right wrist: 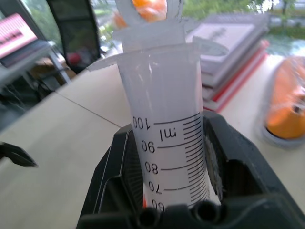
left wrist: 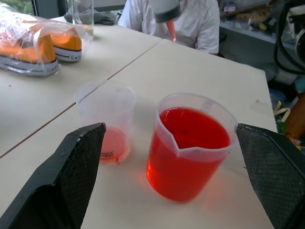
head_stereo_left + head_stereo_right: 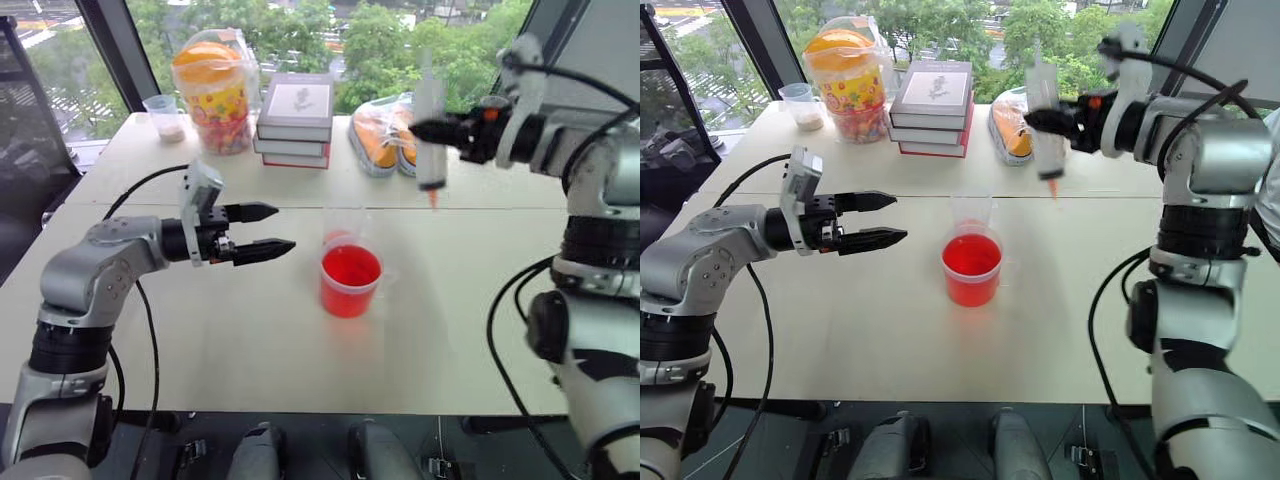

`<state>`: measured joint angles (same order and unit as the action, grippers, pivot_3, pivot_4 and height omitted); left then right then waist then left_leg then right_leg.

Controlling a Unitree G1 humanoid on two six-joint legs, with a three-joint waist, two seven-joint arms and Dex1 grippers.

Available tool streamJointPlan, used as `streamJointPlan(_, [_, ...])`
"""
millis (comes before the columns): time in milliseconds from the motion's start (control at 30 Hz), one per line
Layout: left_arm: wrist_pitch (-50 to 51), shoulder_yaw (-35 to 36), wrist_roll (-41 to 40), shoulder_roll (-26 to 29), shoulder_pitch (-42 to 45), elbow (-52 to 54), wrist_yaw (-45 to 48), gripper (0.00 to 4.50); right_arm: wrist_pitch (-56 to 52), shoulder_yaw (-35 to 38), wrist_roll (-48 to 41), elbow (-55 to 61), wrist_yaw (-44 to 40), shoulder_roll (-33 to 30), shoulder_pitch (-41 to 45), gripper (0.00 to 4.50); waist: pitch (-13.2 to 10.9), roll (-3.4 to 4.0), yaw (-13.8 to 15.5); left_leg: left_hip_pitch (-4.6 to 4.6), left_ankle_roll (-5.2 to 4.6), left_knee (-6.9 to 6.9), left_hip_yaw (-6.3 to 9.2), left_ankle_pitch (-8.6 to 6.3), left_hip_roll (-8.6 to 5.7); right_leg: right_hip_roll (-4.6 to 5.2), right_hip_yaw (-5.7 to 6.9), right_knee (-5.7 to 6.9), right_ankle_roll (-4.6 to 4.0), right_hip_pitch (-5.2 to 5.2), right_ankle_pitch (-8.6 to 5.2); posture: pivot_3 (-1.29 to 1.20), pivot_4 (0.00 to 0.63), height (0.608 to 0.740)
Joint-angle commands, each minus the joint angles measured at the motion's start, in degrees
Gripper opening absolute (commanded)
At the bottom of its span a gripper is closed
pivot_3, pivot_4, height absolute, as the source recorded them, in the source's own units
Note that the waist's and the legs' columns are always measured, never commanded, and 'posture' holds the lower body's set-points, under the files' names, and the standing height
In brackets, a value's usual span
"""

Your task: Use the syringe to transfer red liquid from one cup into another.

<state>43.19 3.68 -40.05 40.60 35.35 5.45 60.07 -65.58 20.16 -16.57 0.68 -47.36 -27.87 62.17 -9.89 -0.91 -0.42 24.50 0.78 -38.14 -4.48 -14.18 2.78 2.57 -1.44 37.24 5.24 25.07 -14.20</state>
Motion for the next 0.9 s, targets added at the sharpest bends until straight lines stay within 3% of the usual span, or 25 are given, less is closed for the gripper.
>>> streamJointPlan(33, [0.0,0.1,-0.2,0.0,5.2,-2.9,1.8,4.5,-1.2,12.3,-14.7,15.3,5.4,10.3,-1.9,1.38,0.0,0.02,-0.1,0.01,0.0,-0.01,0.01,0.0,-0.01,0.01,0.01,-0.03,0.01,-0.03,0.0,0.0,0.15,0.74])
streamJointPlan(100, [0.7,0.4,-0.6,0.3,6.6,-4.9,2.8,4.5,-0.9,13.0,-18.7,20.5,7.8,14.2,-4.7,1.38,0.0,0.02,-0.2,0.04,0.0,-0.05,-0.03,0.0,-0.01,0.03,-0.02,0.03,0.02,0.01,0.01,0.0,0.15,0.74])
streamJointPlan(233, [1.4,-0.9,0.0,1.0,7.3,-5.4,4.6,4.5,4.4,7.2,-20.7,28.0,11.3,18.0,-14.5,1.38,0.0,-0.01,-0.4,-0.1,-0.01,0.02,0.02,-0.01,-0.01,0.01,0.01,-0.02,0.01,-0.11,0.0,0.0,0.15,0.74])
streamJointPlan(467, [2.5,-2.5,0.4,0.5,9.8,-6.0,5.9,4.5,24.0,-7.1,-13.1,28.1,10.8,17.9,-32.2,1.38,0.0,-0.01,-0.7,-0.09,0.0,-0.02,0.02,0.0,0.0,-0.04,-0.02,0.02,0.01,-0.08,0.0,0.0,0.15,0.74])
streamJointPlan(700, [2.0,-3.3,1.2,-1.5,11.8,-6.6,6.3,4.5,38.6,-13.8,-8.5,21.9,11.6,19.3,-40.5,1.38,0.0,-0.01,-0.6,-0.09,0.0,-0.04,0.05,0.0,0.0,-0.06,-0.02,0.0,0.01,-0.1,-0.01,0.0,0.15,0.74])
streamJointPlan(900, [2.1,-3.1,0.6,-4.4,14.4,-6.8,6.6,4.5,42.2,-16.1,-7.9,20.5,12.6,18.6,-42.2,1.38,0.0,-0.02,-0.5,-0.08,0.0,-0.06,0.06,0.0,0.0,-0.06,-0.02,0.01,0.01,-0.1,-0.01,0.0,0.15,0.74])
